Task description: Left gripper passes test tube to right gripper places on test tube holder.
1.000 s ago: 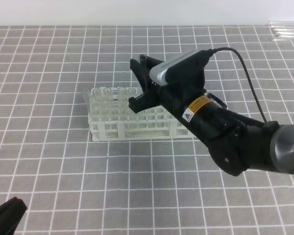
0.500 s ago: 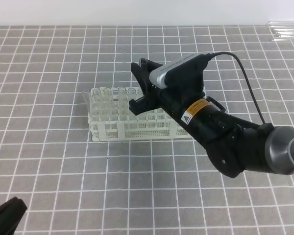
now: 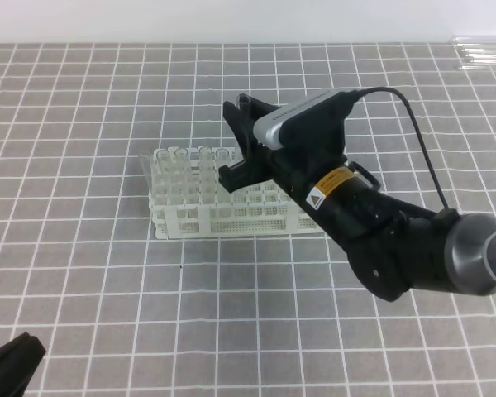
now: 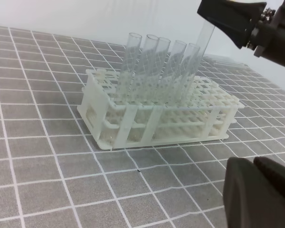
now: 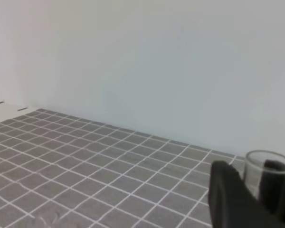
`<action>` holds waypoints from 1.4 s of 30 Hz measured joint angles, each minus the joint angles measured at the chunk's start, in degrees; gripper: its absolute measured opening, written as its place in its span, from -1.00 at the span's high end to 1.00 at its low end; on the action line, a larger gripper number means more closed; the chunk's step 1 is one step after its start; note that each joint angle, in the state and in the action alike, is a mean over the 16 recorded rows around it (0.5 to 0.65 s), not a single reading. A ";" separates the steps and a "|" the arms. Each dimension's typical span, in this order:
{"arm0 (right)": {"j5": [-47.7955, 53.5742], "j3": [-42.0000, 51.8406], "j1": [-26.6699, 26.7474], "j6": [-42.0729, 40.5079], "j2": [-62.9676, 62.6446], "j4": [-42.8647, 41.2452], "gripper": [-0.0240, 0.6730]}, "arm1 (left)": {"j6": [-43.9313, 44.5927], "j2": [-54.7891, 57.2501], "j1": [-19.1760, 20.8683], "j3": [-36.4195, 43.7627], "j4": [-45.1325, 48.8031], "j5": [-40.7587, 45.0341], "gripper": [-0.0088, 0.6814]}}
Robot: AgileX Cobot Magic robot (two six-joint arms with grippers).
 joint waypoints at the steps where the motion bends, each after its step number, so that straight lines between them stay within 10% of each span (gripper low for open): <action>1: -0.09 0.00 0.00 0.00 0.10 0.00 0.65 | -0.01 -0.02 0.00 -0.05 -0.01 0.00 0.98; 19: -0.66 0.00 0.00 0.07 1.27 0.00 0.62 | 0.02 0.00 0.00 0.05 0.01 0.00 0.98; 42: 5.92 0.00 0.00 0.14 -3.54 -0.60 0.03 | -0.02 -0.10 0.00 -0.20 -0.04 0.00 0.98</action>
